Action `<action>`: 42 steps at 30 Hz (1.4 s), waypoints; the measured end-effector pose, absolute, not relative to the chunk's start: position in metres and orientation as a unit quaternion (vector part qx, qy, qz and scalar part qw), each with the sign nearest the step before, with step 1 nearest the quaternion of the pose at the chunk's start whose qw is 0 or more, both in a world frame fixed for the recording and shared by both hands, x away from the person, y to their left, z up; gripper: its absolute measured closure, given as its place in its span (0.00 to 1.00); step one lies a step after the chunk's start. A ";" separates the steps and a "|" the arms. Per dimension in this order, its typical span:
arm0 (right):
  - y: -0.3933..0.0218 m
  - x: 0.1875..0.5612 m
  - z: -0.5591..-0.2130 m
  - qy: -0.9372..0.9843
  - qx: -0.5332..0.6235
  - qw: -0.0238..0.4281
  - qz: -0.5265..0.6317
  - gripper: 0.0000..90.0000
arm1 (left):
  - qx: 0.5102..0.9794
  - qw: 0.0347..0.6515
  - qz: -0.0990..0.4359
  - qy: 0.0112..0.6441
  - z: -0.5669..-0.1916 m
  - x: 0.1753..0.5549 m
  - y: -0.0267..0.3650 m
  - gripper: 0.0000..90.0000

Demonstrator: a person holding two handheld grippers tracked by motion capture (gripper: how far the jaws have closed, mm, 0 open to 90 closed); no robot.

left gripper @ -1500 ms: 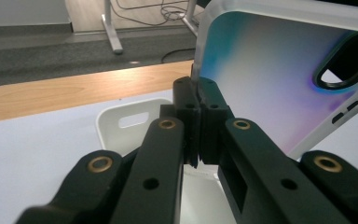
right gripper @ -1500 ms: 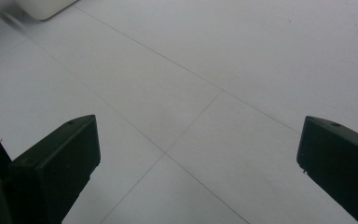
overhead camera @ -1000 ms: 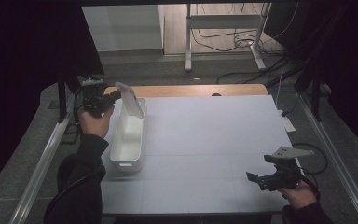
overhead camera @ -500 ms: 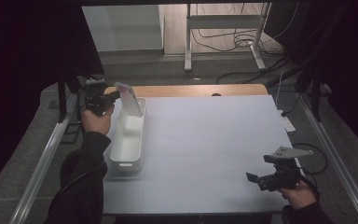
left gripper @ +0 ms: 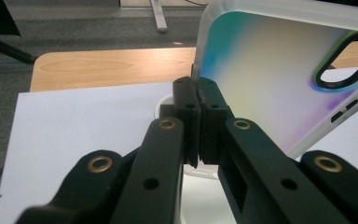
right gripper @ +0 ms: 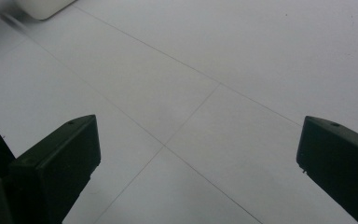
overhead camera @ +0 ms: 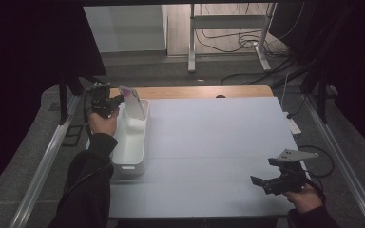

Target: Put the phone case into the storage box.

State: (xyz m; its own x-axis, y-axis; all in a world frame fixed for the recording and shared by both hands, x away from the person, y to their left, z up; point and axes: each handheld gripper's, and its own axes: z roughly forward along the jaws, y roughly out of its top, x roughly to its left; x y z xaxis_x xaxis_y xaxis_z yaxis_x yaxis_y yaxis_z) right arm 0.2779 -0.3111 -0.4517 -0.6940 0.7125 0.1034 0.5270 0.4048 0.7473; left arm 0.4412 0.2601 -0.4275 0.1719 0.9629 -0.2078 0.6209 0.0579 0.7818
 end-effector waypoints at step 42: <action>-0.309 0.278 -0.452 0.837 0.367 0.113 0.391 0.00 | 0.669 0.335 0.215 0.627 -0.458 0.481 0.250 0.96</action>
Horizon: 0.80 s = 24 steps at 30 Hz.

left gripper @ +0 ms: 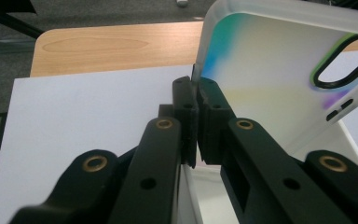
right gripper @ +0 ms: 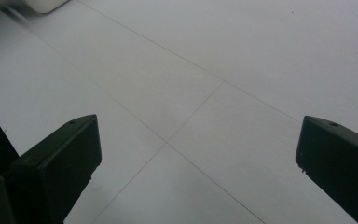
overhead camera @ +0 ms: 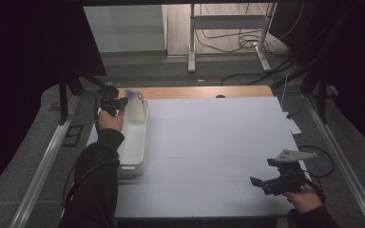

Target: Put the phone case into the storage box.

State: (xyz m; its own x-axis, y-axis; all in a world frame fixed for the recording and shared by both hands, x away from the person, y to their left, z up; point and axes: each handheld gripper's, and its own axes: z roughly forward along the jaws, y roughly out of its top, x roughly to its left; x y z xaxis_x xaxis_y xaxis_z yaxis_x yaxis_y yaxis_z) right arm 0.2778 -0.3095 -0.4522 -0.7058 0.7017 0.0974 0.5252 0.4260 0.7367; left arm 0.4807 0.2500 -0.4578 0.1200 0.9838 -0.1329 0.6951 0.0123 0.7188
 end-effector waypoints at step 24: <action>-0.310 0.278 -0.452 0.836 0.369 0.112 0.391 0.00 | 0.680 0.379 0.194 0.597 -0.456 0.469 0.255 0.66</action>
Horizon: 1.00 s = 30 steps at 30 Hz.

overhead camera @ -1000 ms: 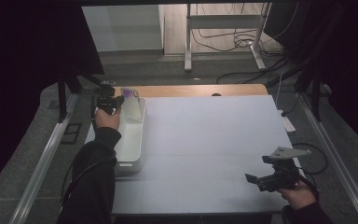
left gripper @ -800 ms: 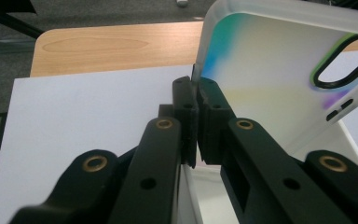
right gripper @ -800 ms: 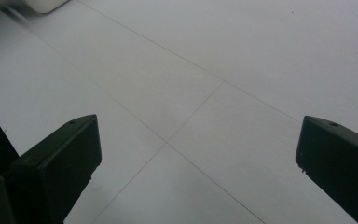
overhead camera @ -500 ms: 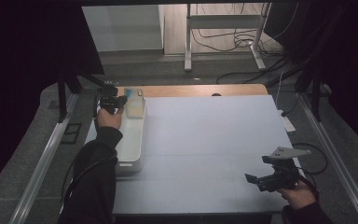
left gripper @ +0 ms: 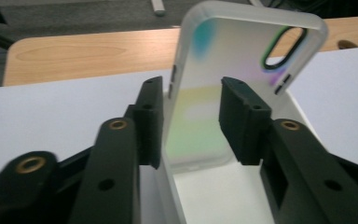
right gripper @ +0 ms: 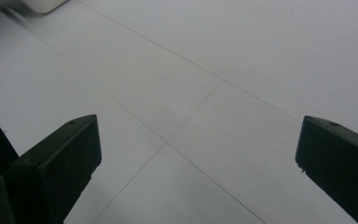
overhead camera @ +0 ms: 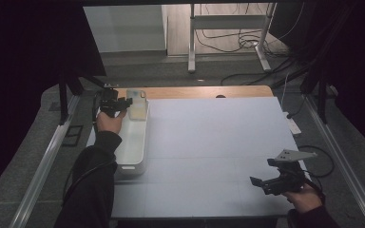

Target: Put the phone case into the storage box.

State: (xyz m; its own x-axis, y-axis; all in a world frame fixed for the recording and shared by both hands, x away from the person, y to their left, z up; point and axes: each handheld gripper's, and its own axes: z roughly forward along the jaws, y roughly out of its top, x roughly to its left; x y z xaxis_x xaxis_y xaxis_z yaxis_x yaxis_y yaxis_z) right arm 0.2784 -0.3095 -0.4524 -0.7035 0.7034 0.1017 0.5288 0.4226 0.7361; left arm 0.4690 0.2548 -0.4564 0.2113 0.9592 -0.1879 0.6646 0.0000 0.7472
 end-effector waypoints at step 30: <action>-0.309 0.278 -0.452 0.835 0.373 0.115 0.387 0.00 | 0.700 0.440 0.144 0.544 -0.438 0.422 0.259 0.22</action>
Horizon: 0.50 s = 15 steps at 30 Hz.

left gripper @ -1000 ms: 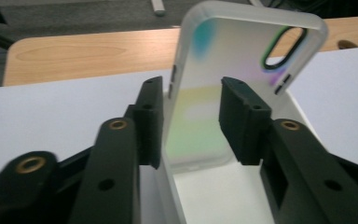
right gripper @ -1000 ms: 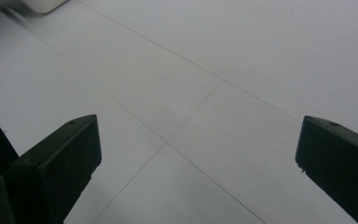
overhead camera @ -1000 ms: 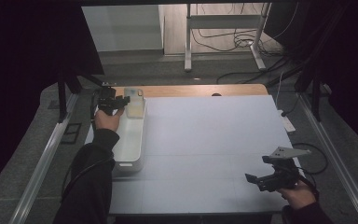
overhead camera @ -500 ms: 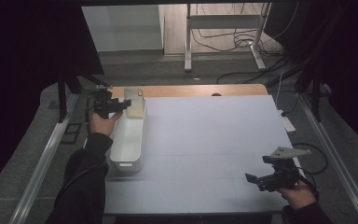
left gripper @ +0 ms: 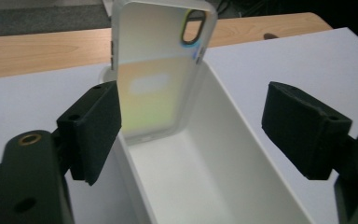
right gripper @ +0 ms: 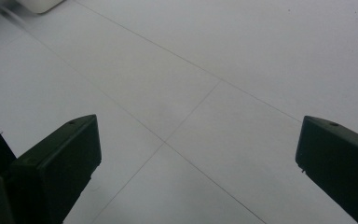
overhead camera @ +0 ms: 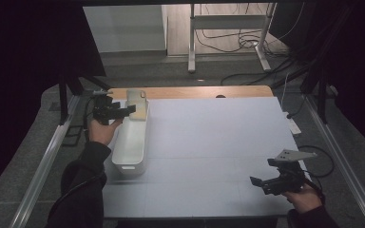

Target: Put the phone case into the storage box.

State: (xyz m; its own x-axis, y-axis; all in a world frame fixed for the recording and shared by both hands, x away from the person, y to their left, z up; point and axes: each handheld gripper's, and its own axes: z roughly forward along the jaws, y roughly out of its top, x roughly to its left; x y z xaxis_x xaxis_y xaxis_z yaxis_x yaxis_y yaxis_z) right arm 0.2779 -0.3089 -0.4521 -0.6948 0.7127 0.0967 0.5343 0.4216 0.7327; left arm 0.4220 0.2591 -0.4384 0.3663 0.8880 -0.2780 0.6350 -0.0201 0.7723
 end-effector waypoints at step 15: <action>-0.309 0.278 -0.452 0.836 0.373 0.116 0.386 0.00 | 0.735 0.433 0.154 0.498 -0.431 0.390 0.236 0.11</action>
State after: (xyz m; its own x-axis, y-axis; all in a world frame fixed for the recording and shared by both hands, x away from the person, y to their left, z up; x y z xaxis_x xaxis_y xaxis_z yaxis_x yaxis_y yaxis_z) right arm 0.2778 -0.3088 -0.4521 -0.6946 0.7133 0.0932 0.5335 0.4239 0.7319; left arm 0.3897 0.2361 -0.4314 0.4562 0.8659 -0.2053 0.5994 -0.1285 0.7901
